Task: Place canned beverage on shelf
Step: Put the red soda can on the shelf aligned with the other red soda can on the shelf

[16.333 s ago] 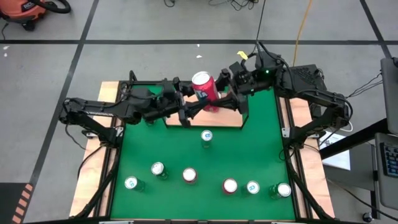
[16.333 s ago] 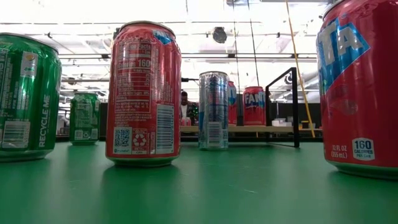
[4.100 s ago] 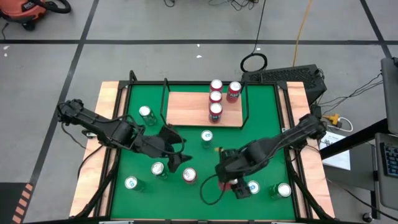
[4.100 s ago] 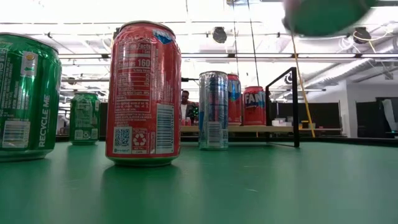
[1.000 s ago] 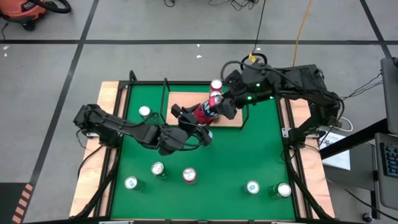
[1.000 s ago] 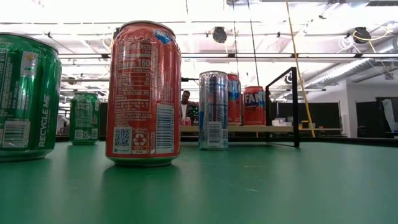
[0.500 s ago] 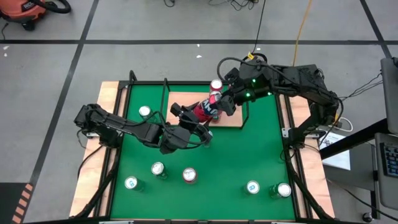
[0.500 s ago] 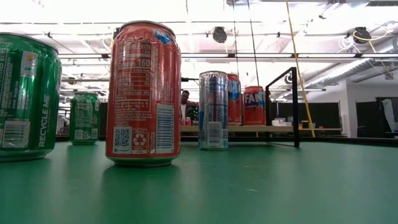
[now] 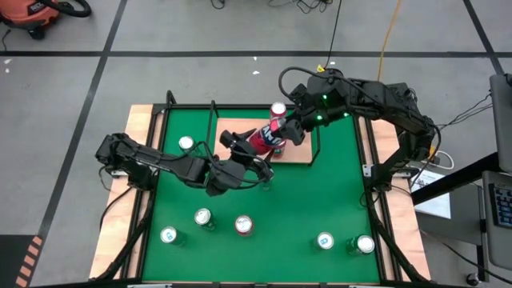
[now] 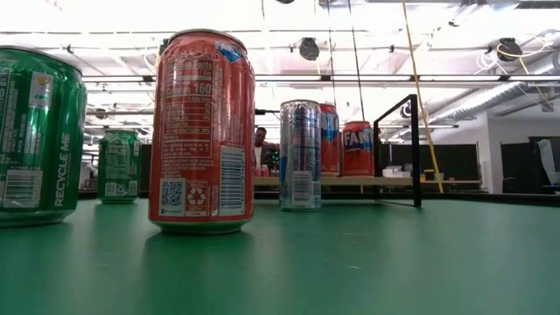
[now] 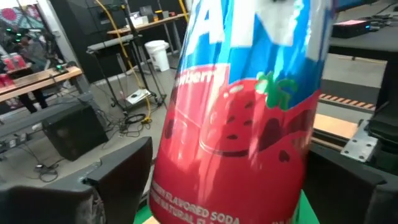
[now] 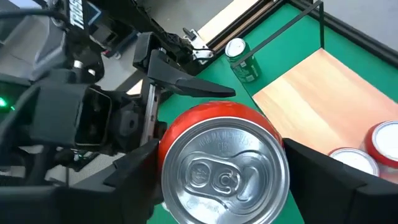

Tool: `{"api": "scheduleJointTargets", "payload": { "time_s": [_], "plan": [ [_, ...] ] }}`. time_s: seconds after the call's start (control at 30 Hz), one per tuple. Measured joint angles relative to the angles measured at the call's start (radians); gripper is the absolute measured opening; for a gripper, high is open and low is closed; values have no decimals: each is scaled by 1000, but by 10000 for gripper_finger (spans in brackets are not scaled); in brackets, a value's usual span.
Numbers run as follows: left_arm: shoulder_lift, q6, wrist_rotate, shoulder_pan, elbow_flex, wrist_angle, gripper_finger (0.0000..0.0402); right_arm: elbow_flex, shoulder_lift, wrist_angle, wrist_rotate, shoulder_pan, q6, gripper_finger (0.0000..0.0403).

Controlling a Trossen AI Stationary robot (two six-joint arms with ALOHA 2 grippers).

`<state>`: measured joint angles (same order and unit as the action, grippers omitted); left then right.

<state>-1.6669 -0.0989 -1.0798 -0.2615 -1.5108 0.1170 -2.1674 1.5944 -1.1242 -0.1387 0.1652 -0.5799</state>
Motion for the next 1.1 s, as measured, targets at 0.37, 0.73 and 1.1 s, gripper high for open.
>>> {"api": "scheduleJointTargets", "payload": {
  "time_s": [0.37, 0.73, 1.1],
  "plan": [
    [2, -132, 35, -1, 0, 3, 398, 0, -1, -47, -150, 78, 159, 287],
    [2, -306, 89, -3, 0, 168, 400, 0, -14, -177, -206, 160, 288, 286],
    [37, -577, 256, 1, 0, 360, 400, 0, -29, -345, -147, 233, 715, 286]
  ]
}}
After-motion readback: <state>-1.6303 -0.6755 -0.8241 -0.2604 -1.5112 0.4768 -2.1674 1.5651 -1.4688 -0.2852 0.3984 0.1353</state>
